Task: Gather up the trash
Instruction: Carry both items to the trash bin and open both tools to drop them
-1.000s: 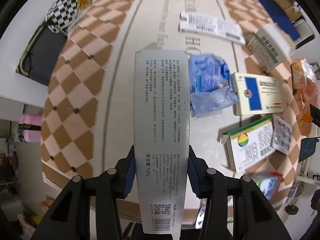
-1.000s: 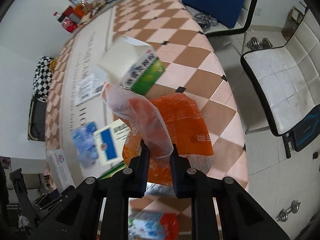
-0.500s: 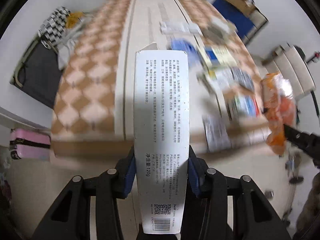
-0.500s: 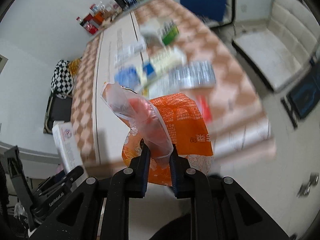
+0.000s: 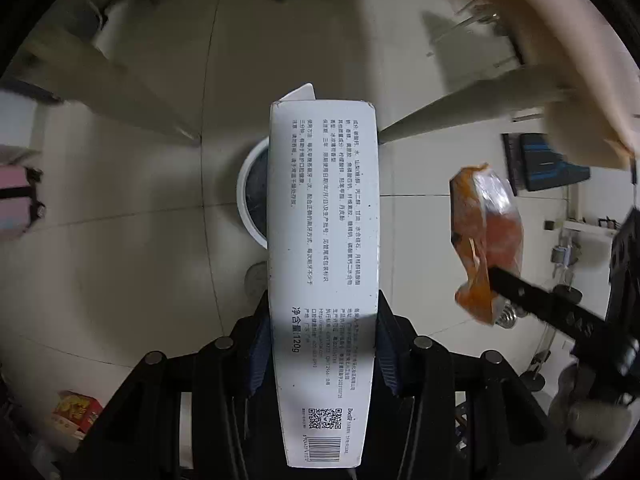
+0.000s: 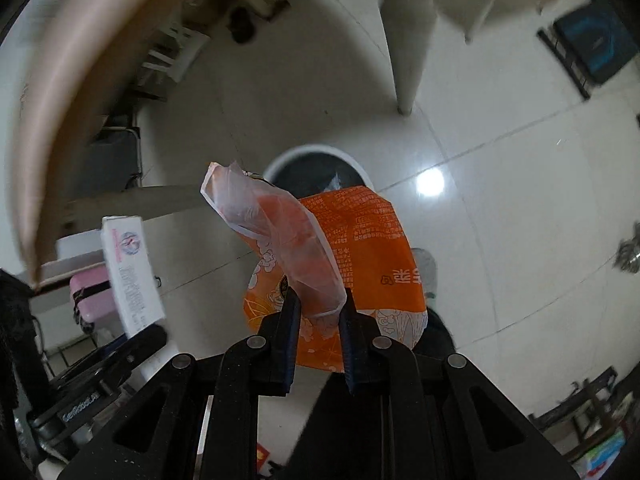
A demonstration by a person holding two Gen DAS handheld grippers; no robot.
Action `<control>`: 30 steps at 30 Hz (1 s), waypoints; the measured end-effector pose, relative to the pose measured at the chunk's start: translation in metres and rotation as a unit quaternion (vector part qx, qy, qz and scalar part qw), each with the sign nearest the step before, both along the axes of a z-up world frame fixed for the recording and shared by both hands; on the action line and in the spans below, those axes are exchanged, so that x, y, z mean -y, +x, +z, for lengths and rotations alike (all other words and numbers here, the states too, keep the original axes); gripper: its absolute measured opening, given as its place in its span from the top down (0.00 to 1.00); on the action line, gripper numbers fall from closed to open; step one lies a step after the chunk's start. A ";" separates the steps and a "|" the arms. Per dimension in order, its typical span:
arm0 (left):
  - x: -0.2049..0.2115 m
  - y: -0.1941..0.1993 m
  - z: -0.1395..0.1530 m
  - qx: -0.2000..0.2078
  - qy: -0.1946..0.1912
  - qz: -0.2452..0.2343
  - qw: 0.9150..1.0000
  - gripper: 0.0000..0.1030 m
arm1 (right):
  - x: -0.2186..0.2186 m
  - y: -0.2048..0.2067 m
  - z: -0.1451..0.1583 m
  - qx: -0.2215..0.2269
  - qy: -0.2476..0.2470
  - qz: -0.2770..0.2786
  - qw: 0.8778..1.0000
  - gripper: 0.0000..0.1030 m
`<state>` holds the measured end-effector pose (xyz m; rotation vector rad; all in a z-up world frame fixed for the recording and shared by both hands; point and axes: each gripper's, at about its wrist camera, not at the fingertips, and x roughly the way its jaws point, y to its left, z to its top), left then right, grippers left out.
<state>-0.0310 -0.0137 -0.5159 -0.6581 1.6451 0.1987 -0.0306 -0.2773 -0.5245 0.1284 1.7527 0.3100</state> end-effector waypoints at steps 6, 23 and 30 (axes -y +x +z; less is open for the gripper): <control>-0.014 0.024 -0.120 -0.025 -0.031 0.013 0.999 0.58 | 0.003 0.004 -0.119 -0.040 0.007 -0.038 0.998 0.81; -0.039 -0.009 -0.149 -0.022 0.035 0.055 0.998 0.05 | -0.033 0.033 -0.201 -0.042 -0.005 0.018 0.999 0.07; -0.026 -0.028 -0.124 -0.021 0.118 0.027 0.992 0.05 | -0.052 0.021 -0.167 0.038 -0.088 0.120 0.988 0.04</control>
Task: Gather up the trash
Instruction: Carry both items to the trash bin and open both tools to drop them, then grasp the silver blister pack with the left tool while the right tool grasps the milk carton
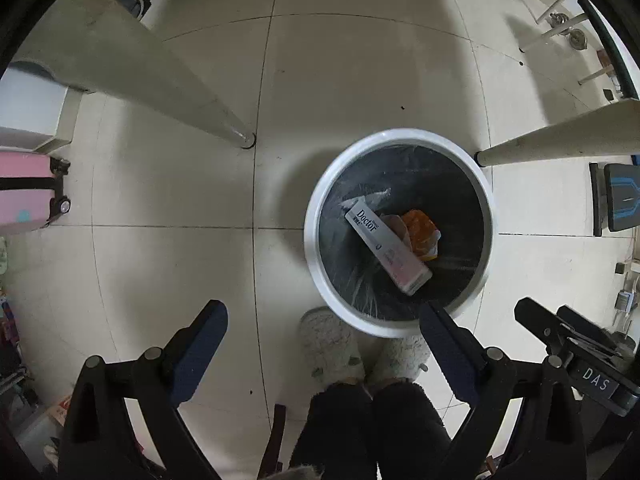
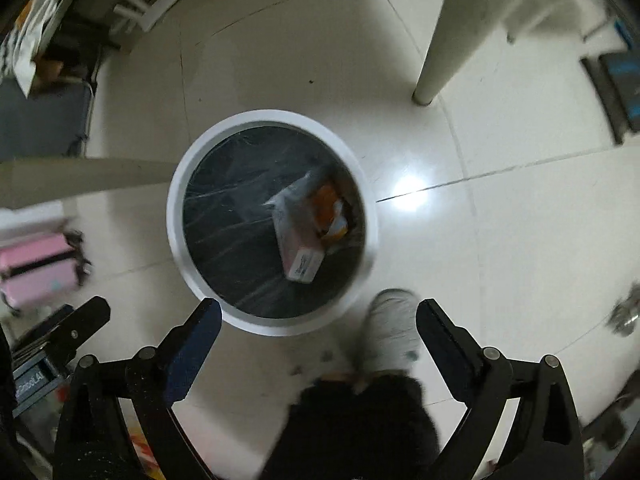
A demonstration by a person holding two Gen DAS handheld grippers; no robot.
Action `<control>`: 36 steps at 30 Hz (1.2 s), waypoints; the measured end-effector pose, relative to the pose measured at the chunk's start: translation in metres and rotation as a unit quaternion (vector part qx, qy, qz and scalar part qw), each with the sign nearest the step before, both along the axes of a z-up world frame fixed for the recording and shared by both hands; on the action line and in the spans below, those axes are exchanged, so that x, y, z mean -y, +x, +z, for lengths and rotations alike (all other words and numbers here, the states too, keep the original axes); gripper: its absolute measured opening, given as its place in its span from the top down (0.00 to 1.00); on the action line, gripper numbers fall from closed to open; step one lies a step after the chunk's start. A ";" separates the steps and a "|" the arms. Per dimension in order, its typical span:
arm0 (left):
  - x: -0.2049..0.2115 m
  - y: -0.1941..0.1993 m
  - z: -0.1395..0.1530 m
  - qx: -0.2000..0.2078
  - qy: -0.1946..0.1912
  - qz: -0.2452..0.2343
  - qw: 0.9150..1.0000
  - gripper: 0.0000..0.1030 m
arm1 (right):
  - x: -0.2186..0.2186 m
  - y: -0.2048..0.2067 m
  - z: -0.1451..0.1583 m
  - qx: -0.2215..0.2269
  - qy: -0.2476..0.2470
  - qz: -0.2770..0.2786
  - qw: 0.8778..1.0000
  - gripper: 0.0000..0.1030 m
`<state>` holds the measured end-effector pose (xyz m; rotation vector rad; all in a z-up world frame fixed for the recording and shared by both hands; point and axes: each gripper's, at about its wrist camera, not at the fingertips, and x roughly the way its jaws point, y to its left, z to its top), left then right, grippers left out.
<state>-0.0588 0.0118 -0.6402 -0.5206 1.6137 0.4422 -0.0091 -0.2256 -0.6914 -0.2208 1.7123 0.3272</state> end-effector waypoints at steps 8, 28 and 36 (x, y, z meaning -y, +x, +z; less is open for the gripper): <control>0.015 -0.007 0.027 -0.001 -0.004 -0.004 1.000 0.05 | -0.010 0.002 0.048 0.025 -0.026 0.028 0.999 0.04; 0.025 -0.038 0.236 0.056 0.013 0.009 0.998 0.05 | -0.020 -0.035 0.302 0.059 0.018 0.049 0.997 0.04; 0.018 -0.034 0.317 0.092 0.053 0.011 0.994 0.05 | -0.020 -0.013 0.418 0.092 0.068 0.020 0.993 0.04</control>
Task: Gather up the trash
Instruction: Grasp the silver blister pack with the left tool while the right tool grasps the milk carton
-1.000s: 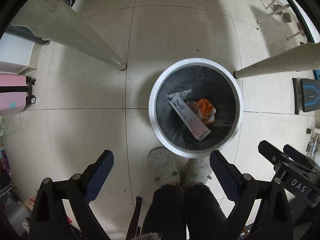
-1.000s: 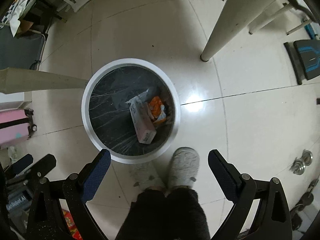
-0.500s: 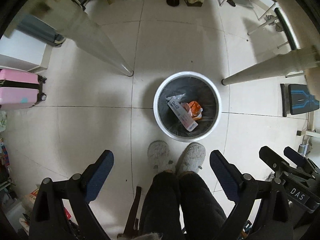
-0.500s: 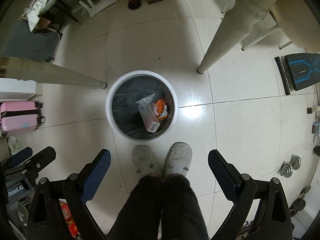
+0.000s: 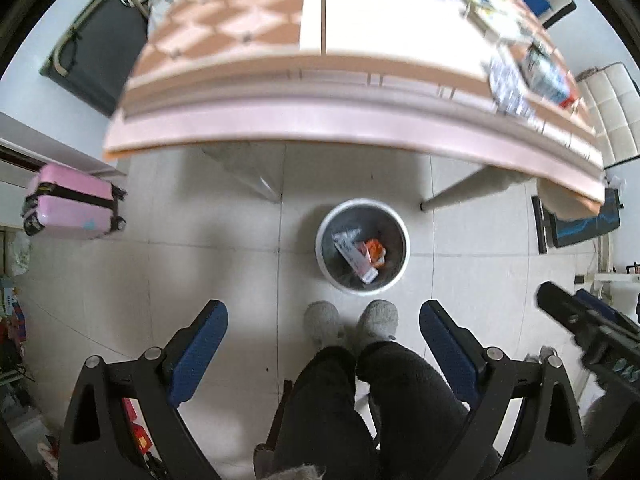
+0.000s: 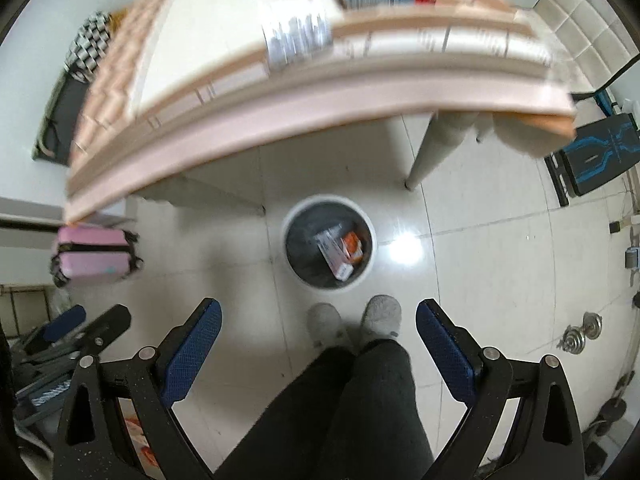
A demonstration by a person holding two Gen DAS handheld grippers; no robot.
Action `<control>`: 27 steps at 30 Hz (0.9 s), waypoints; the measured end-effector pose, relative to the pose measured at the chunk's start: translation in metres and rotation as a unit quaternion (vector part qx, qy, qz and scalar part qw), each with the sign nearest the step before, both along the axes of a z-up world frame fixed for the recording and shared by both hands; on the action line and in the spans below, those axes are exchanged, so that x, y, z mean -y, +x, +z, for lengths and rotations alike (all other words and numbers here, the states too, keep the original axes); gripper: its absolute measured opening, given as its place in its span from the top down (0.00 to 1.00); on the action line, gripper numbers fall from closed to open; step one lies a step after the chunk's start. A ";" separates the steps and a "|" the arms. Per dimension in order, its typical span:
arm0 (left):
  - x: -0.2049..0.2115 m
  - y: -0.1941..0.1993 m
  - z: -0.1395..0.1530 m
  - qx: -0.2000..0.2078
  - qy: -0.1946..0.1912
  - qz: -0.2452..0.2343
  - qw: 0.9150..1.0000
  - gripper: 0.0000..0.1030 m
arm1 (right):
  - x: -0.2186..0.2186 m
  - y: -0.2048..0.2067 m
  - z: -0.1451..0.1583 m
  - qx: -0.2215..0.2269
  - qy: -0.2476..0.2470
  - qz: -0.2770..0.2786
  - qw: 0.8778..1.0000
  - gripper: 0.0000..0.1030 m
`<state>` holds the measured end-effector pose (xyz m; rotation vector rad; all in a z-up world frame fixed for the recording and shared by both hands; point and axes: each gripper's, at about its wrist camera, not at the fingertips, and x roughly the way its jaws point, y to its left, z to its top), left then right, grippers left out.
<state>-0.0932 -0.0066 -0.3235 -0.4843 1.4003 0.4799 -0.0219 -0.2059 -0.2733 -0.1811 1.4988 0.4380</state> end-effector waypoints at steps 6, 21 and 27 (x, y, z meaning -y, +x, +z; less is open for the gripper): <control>-0.008 0.042 0.025 0.021 0.041 0.021 0.999 0.05 | 0.008 0.073 0.045 0.027 0.003 -0.010 1.000 0.04; -0.028 0.160 -0.014 -0.045 0.039 0.118 0.991 0.05 | -0.105 0.219 -0.032 0.075 -0.225 0.446 0.863 0.04; -0.029 0.176 -0.030 -0.063 0.026 0.137 0.988 0.05 | -0.119 0.232 -0.058 0.038 -0.204 0.482 0.851 0.31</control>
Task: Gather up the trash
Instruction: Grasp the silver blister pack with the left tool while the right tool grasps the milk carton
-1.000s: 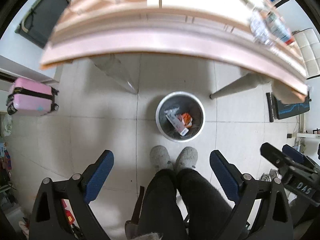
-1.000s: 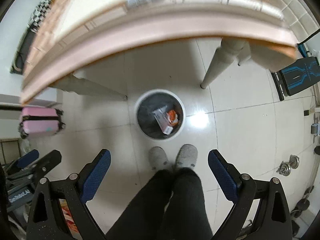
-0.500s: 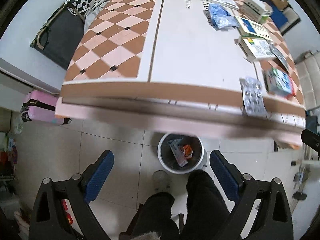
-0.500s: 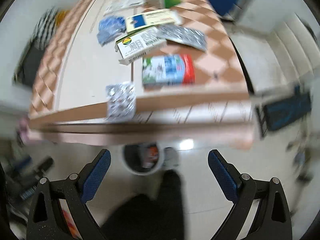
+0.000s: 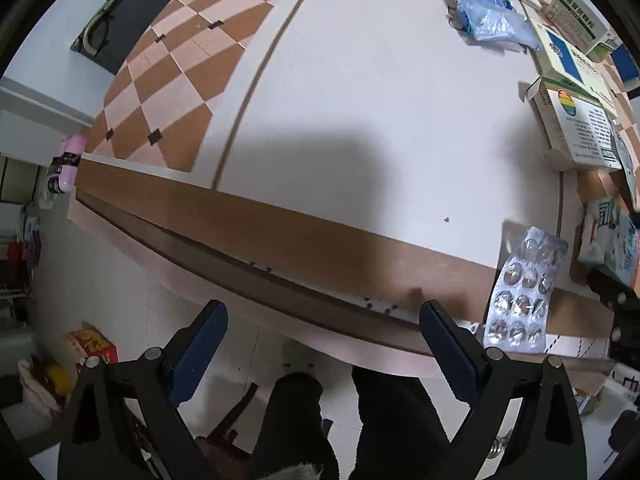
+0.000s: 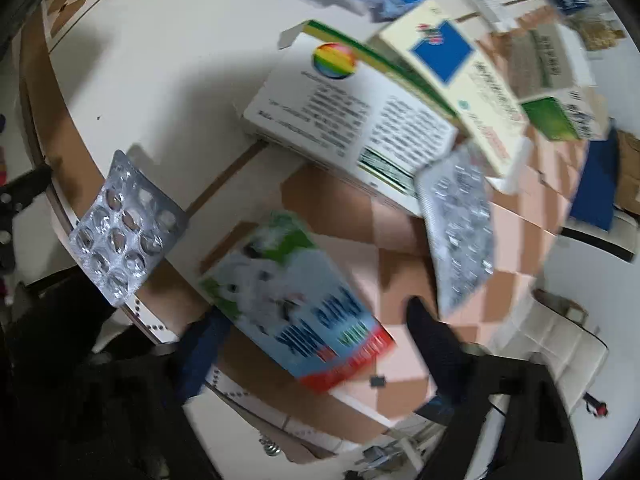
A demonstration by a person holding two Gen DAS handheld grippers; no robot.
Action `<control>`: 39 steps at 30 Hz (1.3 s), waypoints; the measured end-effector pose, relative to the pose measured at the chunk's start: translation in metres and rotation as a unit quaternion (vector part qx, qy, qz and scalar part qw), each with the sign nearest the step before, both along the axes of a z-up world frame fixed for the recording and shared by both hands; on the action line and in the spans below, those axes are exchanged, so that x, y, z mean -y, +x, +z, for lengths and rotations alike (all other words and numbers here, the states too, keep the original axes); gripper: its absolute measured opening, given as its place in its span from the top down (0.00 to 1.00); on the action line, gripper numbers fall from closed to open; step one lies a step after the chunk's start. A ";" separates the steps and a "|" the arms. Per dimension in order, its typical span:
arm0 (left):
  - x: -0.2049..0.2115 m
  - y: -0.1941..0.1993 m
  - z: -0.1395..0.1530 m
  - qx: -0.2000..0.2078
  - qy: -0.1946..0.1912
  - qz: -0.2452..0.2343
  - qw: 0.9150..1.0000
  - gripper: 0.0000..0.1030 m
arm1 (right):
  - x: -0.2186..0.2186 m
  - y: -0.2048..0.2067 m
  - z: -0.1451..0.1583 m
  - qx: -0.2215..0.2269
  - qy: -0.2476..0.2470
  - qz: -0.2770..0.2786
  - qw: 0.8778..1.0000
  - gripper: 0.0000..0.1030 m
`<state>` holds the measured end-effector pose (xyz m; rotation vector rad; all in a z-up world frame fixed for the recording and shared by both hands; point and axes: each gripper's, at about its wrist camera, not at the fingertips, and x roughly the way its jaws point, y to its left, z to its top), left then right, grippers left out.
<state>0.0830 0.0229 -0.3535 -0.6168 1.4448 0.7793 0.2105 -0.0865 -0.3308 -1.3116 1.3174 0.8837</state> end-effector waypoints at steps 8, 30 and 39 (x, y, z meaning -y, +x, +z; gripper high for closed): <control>0.018 0.022 0.013 0.010 -0.009 -0.025 1.000 0.05 | 0.068 0.071 0.020 -0.077 0.076 -0.295 0.949 0.38; 0.080 0.073 0.011 0.045 -0.040 -0.111 0.992 0.49 | 0.146 0.091 0.003 -0.047 0.118 -0.451 0.884 0.34; 0.075 0.067 0.023 0.044 -0.016 -0.117 0.992 0.49 | 0.125 0.062 0.013 -0.036 0.133 -0.432 0.891 0.49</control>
